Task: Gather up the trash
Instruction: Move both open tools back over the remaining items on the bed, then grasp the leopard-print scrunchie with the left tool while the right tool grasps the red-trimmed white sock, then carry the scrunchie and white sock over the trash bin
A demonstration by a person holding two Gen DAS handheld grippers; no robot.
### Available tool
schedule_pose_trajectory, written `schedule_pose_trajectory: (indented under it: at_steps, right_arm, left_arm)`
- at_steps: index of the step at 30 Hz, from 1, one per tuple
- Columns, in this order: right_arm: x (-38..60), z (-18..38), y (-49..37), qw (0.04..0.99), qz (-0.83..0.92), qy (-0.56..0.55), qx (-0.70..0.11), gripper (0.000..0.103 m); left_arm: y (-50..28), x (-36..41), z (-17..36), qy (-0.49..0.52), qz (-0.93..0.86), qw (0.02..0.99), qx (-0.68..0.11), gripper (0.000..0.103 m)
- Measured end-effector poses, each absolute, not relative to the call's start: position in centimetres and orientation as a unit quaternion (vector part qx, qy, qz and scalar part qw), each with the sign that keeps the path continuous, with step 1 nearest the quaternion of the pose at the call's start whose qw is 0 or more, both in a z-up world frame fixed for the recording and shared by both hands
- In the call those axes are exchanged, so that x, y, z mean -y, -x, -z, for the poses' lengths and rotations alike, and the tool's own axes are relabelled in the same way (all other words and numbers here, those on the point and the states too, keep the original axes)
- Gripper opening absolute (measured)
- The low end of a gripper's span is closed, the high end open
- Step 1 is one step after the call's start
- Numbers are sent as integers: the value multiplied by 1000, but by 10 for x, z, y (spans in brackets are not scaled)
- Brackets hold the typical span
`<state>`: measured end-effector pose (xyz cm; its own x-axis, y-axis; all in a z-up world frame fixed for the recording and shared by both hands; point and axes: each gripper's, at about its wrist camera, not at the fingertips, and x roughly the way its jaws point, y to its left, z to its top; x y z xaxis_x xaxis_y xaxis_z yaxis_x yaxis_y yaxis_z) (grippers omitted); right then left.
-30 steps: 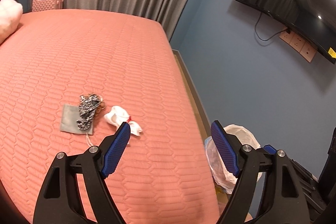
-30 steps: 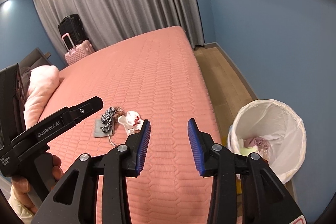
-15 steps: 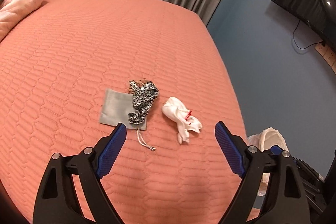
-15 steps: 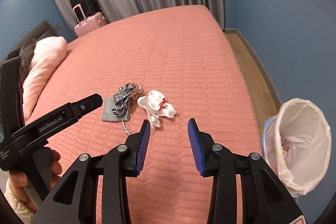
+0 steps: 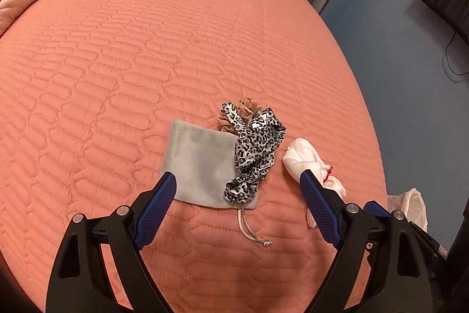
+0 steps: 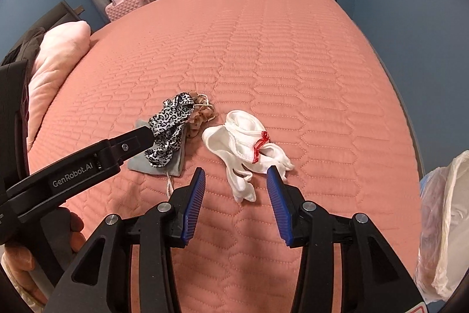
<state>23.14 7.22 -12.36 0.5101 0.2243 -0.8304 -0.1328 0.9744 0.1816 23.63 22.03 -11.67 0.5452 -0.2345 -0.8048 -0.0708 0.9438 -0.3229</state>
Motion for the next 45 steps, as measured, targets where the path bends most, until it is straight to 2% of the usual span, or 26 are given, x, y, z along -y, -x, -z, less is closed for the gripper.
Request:
schedule_pose_trajectory:
  at_steps: [3, 5, 6, 7, 8, 10, 11, 12, 14, 18, 29, 45]
  right_arm:
    - [-76, 139, -246, 863, -98, -46, -493, 43]
    - [-76, 149, -252, 859, -95, -47, -500, 43]
    - [-76, 154, -255, 857, -94, -48, -504, 43]
    - [-76, 157, -256, 855, -94, -49, -507, 43]
    - [-75, 160, -257, 854, -93, -49, -509, 41]
    - [-74, 164, -258, 853, -95, -50, -511, 33]
    - [-74, 165, -258, 852, -95, -48, -513, 24]
    - [-73, 165, -257, 851, -96, -48, -514, 16]
    - [-71, 163, -256, 852, -98, -50, -511, 11]
    - [-65, 143, -245, 863, -101, -54, -492, 7]
    - [-30, 43, -197, 908, -104, -75, -400, 6]
    - [71, -110, -83, 963, -61, -100, -243, 6]
  left_arm:
    - [-246, -218, 124, 156, 54, 863, -478, 75]
    - [-251, -216, 130, 153, 61, 860, -483, 61]
    - [-253, -215, 133, 153, 65, 858, -487, 57]
    - [-255, -214, 135, 154, 69, 856, -489, 48]
    - [-256, -214, 137, 156, 74, 854, -490, 37]
    - [-257, -212, 138, 159, 84, 852, -492, 26]
    - [-257, -210, 138, 158, 87, 852, -492, 20]
    - [-256, -209, 136, 157, 89, 853, -490, 18]
    - [-254, -208, 130, 154, 92, 856, -485, 12]
    - [-250, -208, 113, 158, 100, 863, -470, 8]
    - [-217, -190, 24, 150, 133, 893, -403, 8]
    - [-138, -92, -92, 98, 233, 920, -300, 8]
